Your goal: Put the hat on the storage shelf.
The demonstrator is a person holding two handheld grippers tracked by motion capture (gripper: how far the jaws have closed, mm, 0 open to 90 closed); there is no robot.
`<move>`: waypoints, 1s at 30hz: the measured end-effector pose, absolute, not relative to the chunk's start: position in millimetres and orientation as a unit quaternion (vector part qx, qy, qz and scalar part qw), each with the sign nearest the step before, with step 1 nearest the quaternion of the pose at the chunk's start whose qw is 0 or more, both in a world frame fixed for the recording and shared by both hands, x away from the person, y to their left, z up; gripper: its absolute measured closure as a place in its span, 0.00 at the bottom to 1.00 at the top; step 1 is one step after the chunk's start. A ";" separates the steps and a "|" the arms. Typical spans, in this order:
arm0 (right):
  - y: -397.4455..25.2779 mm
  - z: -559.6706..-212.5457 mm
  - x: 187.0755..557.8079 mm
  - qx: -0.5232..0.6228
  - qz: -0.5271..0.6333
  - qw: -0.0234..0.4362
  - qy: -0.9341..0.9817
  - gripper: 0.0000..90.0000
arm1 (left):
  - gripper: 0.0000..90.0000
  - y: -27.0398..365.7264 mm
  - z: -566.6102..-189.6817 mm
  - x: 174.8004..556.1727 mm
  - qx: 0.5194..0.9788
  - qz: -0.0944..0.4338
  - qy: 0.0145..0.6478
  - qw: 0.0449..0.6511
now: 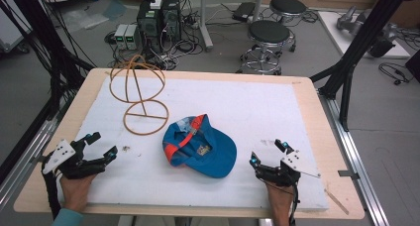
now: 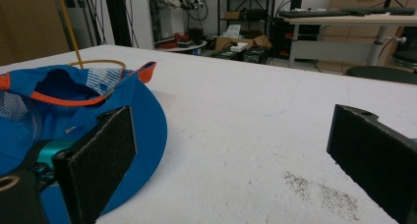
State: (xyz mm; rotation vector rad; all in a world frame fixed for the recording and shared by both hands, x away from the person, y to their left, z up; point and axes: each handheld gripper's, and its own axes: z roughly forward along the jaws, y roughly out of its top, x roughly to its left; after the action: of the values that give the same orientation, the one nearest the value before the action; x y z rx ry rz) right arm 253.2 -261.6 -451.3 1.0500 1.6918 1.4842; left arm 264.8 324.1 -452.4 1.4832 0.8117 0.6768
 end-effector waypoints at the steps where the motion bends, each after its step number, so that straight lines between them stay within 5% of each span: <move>1: -261.6 -451.3 253.2 0.400 0.566 0.323 0.645 0.04 | 0.16 324.1 -452.4 264.8 0.643 0.294 0.352 0.613; 14: -260.3 -451.3 252.5 0.401 0.560 0.334 0.643 0.04 | 0.16 322.4 -452.4 263.5 0.646 0.301 0.346 0.610; 30: -259.9 -447.6 265.3 0.403 0.553 0.274 0.676 0.04 | 0.16 321.7 -452.1 264.2 0.649 0.300 0.346 0.608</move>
State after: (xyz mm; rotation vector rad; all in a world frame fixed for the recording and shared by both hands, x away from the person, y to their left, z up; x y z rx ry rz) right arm 265.3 -259.9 -447.6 1.0842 1.8174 1.4879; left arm 264.2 321.7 -452.1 1.4995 0.7998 0.6941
